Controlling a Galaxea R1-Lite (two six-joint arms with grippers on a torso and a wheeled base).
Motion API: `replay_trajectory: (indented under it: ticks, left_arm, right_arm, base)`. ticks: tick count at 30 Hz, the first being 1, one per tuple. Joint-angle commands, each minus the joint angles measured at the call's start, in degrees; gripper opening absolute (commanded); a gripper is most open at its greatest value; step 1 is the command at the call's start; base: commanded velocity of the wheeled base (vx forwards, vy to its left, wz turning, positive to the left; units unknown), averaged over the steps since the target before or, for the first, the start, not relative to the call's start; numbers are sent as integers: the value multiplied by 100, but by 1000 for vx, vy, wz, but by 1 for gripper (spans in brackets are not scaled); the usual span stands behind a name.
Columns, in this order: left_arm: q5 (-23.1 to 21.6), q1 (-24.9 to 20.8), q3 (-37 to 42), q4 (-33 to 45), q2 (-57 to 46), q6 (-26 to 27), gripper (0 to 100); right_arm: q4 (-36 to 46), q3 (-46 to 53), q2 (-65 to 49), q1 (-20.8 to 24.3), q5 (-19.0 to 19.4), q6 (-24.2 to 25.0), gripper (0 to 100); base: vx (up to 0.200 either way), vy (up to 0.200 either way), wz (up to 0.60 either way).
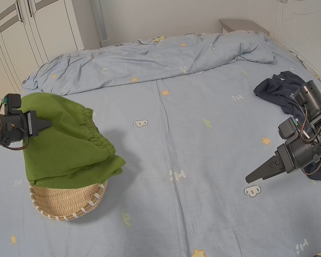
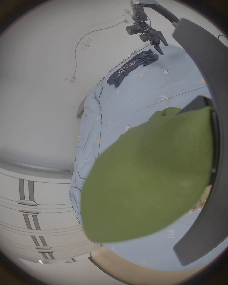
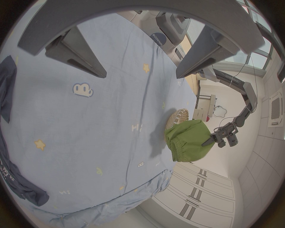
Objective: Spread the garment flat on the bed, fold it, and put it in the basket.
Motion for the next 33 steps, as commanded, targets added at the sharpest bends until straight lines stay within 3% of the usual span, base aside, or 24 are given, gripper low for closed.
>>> replay_trajectory:
  ticks: [1,12,22,33]
  left_arm:
    - [-47,259,134,-3,288,-57,0]
    - [23,742,1259,-3,904,22,0]
    - [788,654,1233,-12,2204,13,0]
    - [849,592,1224,-30,2354,4,0]
  right_arm:
    - [5,6,-54,-2,3,-5,100]
    - [5,24,-27,42,3,-5,100]
    - [-3,50,-10,51,3,-5,100]
    - [-3,59,-10,51,3,-5,100]
  base:
    - [0,0,0]
    - [0,0,0]
    - [0,0,0]
    - [0,0,0]
